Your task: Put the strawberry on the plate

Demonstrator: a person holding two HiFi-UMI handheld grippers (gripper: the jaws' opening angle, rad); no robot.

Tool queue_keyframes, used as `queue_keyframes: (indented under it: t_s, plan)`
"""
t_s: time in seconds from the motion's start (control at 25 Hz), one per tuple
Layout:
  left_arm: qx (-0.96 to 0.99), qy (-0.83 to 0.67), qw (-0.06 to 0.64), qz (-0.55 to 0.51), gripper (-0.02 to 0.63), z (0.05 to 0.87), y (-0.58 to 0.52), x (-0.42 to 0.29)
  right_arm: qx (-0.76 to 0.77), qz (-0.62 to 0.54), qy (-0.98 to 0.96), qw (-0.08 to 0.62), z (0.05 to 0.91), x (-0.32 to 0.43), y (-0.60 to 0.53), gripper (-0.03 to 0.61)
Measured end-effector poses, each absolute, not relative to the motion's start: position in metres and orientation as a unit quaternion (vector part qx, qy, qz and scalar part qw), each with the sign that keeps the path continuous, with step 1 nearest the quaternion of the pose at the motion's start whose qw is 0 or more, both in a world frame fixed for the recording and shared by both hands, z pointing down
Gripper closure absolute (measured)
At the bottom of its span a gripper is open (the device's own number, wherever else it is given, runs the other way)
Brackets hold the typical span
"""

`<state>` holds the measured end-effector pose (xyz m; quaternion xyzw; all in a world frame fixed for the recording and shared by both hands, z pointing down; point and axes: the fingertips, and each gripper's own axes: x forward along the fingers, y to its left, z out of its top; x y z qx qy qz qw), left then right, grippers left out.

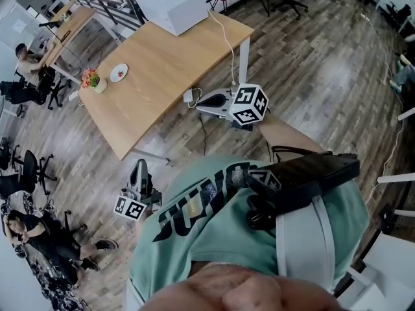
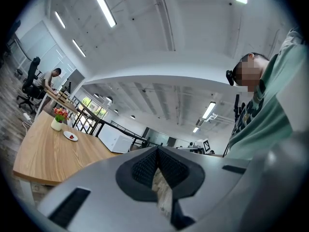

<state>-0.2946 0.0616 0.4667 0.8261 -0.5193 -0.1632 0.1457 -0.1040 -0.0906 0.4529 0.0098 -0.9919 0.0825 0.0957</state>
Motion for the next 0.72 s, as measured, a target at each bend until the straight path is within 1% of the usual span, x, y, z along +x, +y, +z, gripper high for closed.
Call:
queue_keyframes:
  t_s: [0.72]
  plan:
    - [0.834,-0.51,0.141,-0.158,0.609,0.463,0.046,-0.291,0.023,0.05,-0.993,0.103,0.453,-0.098,-0.104,0.571]
